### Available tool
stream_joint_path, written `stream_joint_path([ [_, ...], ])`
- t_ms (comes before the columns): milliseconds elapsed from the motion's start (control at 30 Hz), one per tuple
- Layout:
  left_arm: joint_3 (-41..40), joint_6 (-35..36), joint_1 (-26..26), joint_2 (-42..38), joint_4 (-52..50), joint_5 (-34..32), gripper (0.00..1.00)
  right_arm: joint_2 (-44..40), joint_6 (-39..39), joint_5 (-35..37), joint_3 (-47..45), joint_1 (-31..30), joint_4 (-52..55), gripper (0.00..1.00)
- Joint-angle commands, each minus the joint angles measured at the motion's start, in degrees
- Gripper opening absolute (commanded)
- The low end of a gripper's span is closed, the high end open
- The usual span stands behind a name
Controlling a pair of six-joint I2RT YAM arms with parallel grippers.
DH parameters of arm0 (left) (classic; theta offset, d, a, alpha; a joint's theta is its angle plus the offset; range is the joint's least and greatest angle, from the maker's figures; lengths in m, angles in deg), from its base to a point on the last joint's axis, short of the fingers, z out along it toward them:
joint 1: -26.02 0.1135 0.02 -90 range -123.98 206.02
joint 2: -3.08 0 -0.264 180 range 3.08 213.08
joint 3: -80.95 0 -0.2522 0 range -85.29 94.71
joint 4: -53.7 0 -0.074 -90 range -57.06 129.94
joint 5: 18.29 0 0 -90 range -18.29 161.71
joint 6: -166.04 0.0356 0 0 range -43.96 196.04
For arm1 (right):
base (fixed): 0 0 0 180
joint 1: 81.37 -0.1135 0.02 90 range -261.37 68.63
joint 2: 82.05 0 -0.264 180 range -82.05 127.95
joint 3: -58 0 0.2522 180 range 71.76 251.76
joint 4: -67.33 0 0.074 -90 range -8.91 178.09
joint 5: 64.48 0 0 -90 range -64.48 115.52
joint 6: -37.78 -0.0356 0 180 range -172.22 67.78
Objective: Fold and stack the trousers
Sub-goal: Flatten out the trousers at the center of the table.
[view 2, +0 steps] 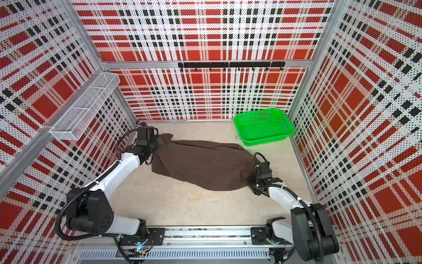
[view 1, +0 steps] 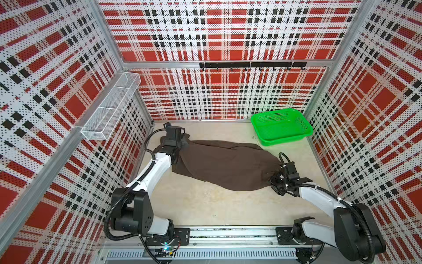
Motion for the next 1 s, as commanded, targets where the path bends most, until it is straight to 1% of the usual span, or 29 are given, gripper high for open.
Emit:
stream_joint_path([
  [0, 0.3, 1.1, 1.1, 0.6, 1.6, 0.4, 0.05, 1.6, -1.4, 3.4, 0.0, -0.3, -1.3, 0.36],
  [67, 0.2, 1.1, 1.2, 0.7, 1.7, 0.7, 0.06, 1.4, -1.7, 3.0, 0.4, -0.3, -1.4, 0.15],
  [100, 0.2, 1.2, 1.3, 0.8, 1.9, 0.8, 0.07, 0.9, -1.7, 2.6, 0.8, -0.3, -1.0, 0.08],
  [133, 0.2, 1.3, 1.4, 0.9, 1.9, 0.8, 0.08, -0.1, -1.7, 2.1, 1.4, -0.3, -0.1, 0.01],
  [167, 0.5, 1.4, 1.4, 1.1, 1.9, 0.9, 0.1, -1.5, -1.5, 1.7, 2.2, -0.3, 1.4, 0.0],
  [233, 0.9, 1.8, 1.6, 1.5, 1.9, 1.1, 0.13, -5.0, -1.1, 0.8, 4.8, -0.3, 5.0, 0.0],
  [300, 1.4, 2.1, 1.6, 1.9, 1.9, 1.3, 0.2, -9.0, -0.5, 1.5, 8.3, -0.3, 8.8, 0.0],
  [333, 1.7, 2.2, 1.6, 2.0, 1.9, 1.5, 0.26, -10.9, 0.0, 2.6, 11.0, -0.3, 11.4, 0.0],
  [367, 1.8, 2.2, 1.5, 2.0, 1.9, 1.8, 0.35, -12.3, 0.6, 3.6, 13.6, -0.1, 14.1, 0.0],
  [467, 1.5, 2.3, 0.8, 1.1, 1.9, 2.3, 0.58, -14.4, 2.5, 5.5, 20.2, 1.3, 18.1, 0.0],
  [533, 1.0, 2.4, -0.5, -0.2, 1.5, 2.2, 0.66, -14.5, 3.0, 4.6, 23.0, 3.0, 18.4, 0.0],
  [600, 0.0, 2.3, -2.6, -1.8, 0.6, 1.3, 0.68, -13.8, 3.6, 3.6, 25.0, 4.9, 17.3, 0.0],
  [667, -1.9, 2.2, -5.5, -3.7, -0.6, 0.3, 0.69, -12.3, 4.3, 2.4, 26.6, 7.3, 16.0, 0.0],
  [733, -4.7, 1.6, -9.1, -5.6, -1.6, -0.4, 0.67, -11.0, 4.5, 0.8, 27.5, 9.7, 13.9, 0.0],
  [833, -10.0, -0.4, -12.6, -8.7, -2.3, -0.4, 0.64, -8.4, 5.0, 0.2, 29.7, 12.6, 11.8, 0.0],
  [967, -17.3, -2.9, -14.2, -13.2, -2.9, -0.1, 0.64, -5.7, 5.4, -1.5, 33.4, 17.3, 9.9, 0.0],
])
